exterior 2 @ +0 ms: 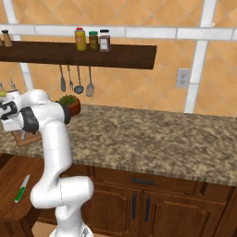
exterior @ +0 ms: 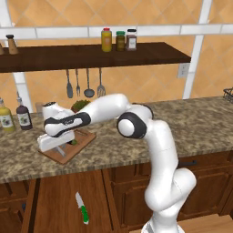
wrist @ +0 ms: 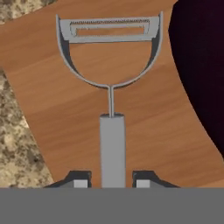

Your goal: Place the appropriate cutting tool for cutting the eggplant skin on the cutting board.

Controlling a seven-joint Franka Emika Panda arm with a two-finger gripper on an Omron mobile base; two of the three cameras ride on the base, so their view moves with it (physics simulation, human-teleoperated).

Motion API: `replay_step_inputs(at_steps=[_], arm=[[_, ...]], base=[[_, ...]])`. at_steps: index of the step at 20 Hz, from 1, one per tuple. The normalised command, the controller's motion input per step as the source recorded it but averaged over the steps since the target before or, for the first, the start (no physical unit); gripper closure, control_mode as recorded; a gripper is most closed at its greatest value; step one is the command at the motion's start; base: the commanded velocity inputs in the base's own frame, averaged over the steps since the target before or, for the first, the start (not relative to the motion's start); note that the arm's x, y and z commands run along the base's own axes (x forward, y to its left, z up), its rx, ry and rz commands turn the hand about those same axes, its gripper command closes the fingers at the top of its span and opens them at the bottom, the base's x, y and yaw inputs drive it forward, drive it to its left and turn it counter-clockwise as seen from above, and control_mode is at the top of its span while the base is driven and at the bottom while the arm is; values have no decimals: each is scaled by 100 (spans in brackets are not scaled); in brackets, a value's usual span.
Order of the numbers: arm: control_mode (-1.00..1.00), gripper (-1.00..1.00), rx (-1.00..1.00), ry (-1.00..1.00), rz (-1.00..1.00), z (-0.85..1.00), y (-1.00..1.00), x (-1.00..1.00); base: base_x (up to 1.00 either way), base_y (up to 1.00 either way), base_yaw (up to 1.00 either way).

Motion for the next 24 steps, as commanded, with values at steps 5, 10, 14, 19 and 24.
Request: replay_step_inputs(at_steps=[5, 10, 14, 19, 24], arm=[[-100, -100, 0, 0, 0, 1, 0, 0], [-100, -100, 0, 0, 0, 68, -3, -1], [-100, -100, 0, -4, -1, 72, -62, -47], [-100, -100, 5, -18, -12, 9, -100, -98], [-100, -100, 12, -14, -11, 10, -100, -100]], base=[[0, 0, 0], [0, 0, 0], [0, 0, 0], [0, 0, 0], [0, 0, 0]])
